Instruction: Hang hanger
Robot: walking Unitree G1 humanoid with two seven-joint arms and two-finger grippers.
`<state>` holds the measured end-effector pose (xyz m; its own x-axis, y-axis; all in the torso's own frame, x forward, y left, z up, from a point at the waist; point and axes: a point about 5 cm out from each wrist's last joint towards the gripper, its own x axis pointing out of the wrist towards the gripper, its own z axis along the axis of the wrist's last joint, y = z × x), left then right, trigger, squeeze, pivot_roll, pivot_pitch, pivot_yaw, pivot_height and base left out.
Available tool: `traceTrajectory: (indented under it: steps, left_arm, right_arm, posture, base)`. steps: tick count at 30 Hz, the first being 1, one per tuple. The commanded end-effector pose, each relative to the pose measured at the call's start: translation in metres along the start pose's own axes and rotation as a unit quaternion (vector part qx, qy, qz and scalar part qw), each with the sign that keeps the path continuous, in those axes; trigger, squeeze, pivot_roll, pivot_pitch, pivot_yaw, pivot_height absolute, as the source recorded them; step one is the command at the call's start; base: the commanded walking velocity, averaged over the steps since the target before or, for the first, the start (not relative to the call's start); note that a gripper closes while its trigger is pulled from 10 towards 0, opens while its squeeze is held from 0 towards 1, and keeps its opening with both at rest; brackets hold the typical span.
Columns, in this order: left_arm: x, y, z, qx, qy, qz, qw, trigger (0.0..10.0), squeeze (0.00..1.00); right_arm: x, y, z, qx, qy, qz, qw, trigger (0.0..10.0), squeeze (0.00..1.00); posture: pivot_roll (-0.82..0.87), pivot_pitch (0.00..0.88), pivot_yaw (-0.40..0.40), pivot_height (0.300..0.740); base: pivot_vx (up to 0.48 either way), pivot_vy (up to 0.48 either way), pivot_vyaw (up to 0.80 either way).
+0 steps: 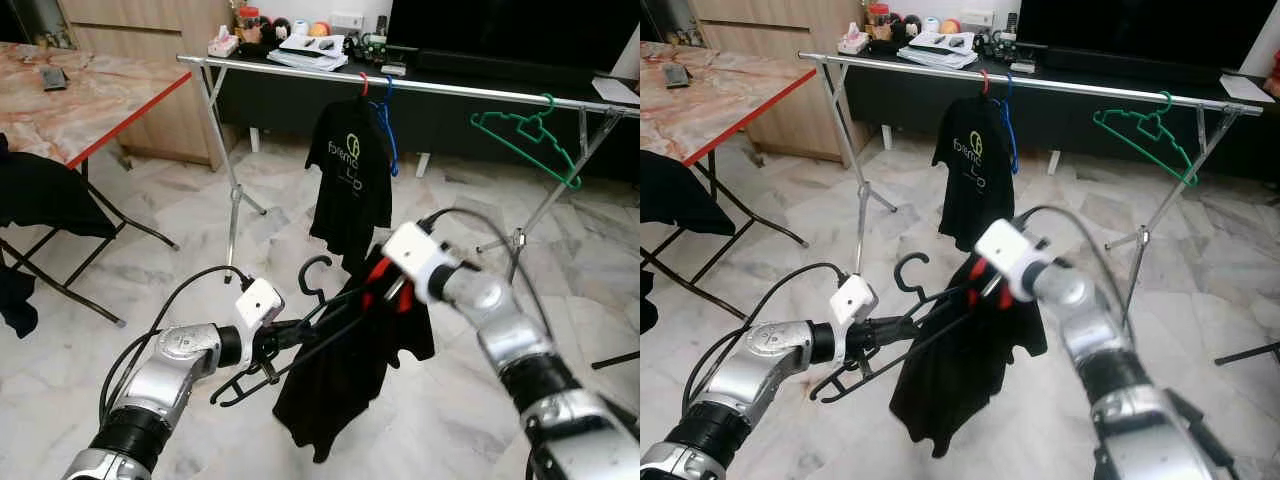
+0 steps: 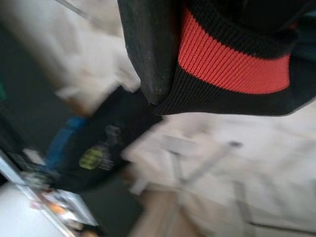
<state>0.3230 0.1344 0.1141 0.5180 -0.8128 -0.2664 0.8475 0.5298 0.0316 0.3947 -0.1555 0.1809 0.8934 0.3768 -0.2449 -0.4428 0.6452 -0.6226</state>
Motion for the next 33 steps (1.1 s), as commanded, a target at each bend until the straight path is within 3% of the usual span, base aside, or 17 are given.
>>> traceTrajectory:
  steps: [1,5,9,12,15,20,23,27,29,30,33]
  left_arm:
    - [-0.002,-0.002,0.001,0.000,-0.004,-0.009,1.000,10.0,0.00]
    - [-0.002,-0.003,0.001,-0.001,-0.003,-0.014,1.000,10.0,0.00]
    - [-0.001,-0.004,0.002,-0.001,-0.003,-0.016,1.000,10.0,0.00]
    - [-0.001,-0.004,0.003,0.000,-0.002,-0.015,1.000,10.0,0.00]
    - [0.000,-0.004,0.002,0.002,0.003,-0.009,1.000,10.0,0.00]
    - [0.000,0.000,-0.002,0.013,0.018,0.010,1.000,10.0,0.00]
    - [0.001,0.000,-0.004,0.016,0.024,0.015,0.999,10.0,0.00]
    - [0.002,0.006,-0.005,0.030,0.033,0.051,0.998,10.0,0.00]
    - [0.003,0.010,-0.005,0.036,0.038,0.073,0.996,10.0,0.00]
    - [0.002,0.016,-0.007,0.042,0.047,0.109,0.992,10.0,0.00]
    - [0.002,0.018,-0.007,0.041,0.049,0.117,0.991,10.0,0.00]
  right_arm:
    - [0.000,-0.011,0.006,-0.017,-0.005,-0.035,0.999,10.0,0.00]
    - [0.002,-0.008,0.011,-0.032,-0.008,-0.033,0.999,10.0,0.00]
    - [0.007,0.014,0.027,0.027,-0.073,0.041,0.996,10.0,0.00]
    - [0.005,0.031,0.040,0.046,-0.130,0.107,0.985,10.0,0.00]
    - [0.004,0.039,0.045,0.054,-0.150,0.132,0.978,10.0,0.00]
    - [0.003,0.042,0.045,0.087,-0.143,0.127,0.978,10.0,0.00]
    - [-0.001,0.048,0.050,0.109,-0.161,0.149,0.970,10.0,0.00]
    - [-0.015,0.065,0.059,0.098,-0.198,0.204,0.954,10.0,0.00]
    - [-0.017,0.068,0.057,0.093,-0.191,0.208,0.955,10.0,0.00]
    - [-0.017,0.071,0.051,0.088,-0.172,0.205,0.960,10.0,0.00]
    - [-0.017,0.071,0.042,0.099,-0.144,0.185,0.967,10.0,0.00]
  posture:
    - [-0.05,0.105,-0.040,0.740]
    - [-0.05,0.106,-0.039,0.740]
    - [-0.05,0.107,-0.038,0.740]
    - [-0.05,0.108,-0.037,0.740]
    - [-0.04,0.108,-0.038,0.740]
    - [-0.05,0.109,-0.039,0.740]
    - [-0.05,0.109,-0.039,0.740]
    - [-0.05,0.110,-0.039,0.740]
    - [-0.05,0.111,-0.039,0.740]
    - [-0.05,0.111,-0.040,0.740]
    - [-0.05,0.111,-0.040,0.740]
  base:
    - [0.000,0.000,0.00]
    - [0.000,0.000,0.00]
    - [0.000,0.000,0.00]
    - [0.000,0.000,0.00]
    - [0.000,0.000,0.00]
    - [0.000,0.000,0.00]
    - [0.000,0.000,0.00]
    - [0.000,0.000,0.00]
    - [0.000,0.000,0.00]
    - [0.000,0.000,0.00]
    - [0.000,0.000,0.00]
